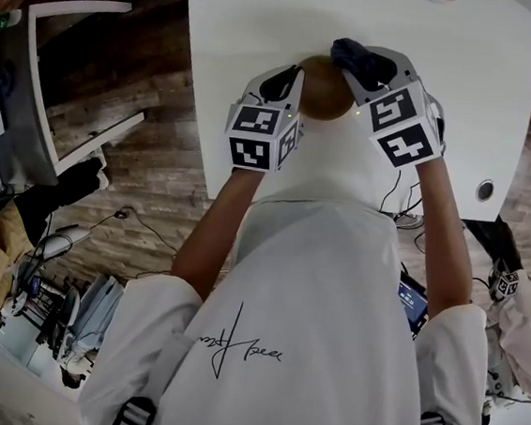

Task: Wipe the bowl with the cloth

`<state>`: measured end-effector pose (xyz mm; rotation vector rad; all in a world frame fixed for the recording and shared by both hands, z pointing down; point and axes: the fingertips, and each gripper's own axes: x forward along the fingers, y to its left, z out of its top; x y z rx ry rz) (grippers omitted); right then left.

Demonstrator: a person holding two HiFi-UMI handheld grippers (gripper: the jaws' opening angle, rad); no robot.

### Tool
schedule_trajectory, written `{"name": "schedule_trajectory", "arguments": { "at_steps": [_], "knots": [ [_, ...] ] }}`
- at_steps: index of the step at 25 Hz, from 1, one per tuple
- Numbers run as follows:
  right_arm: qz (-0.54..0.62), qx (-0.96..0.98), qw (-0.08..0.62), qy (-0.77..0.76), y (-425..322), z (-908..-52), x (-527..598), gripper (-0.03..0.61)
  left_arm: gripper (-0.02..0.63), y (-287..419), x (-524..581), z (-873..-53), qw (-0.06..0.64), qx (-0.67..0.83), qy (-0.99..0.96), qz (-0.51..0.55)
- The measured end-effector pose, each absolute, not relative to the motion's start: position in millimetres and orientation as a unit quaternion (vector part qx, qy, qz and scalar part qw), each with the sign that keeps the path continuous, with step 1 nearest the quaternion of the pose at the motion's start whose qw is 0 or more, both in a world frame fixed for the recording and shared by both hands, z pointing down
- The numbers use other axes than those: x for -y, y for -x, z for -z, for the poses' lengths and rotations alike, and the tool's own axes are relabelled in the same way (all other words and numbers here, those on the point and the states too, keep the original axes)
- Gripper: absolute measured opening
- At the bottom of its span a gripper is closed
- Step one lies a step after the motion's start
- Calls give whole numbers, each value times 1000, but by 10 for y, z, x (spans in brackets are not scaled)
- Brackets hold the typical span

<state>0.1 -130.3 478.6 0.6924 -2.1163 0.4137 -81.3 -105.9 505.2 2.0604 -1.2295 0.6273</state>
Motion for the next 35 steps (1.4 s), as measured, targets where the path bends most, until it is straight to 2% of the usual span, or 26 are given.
{"name": "schedule_trajectory", "arguments": {
  "at_steps": [11, 35],
  "knots": [
    [-126, 849, 443, -261, 198, -4756, 1425, 120, 23, 868, 1119, -5041, 329, 469, -785, -236],
    [-109, 856, 437, -253, 424, -4775, 1482, 121, 23, 881, 1129, -5041, 330, 470, -784, -233]
  ]
}}
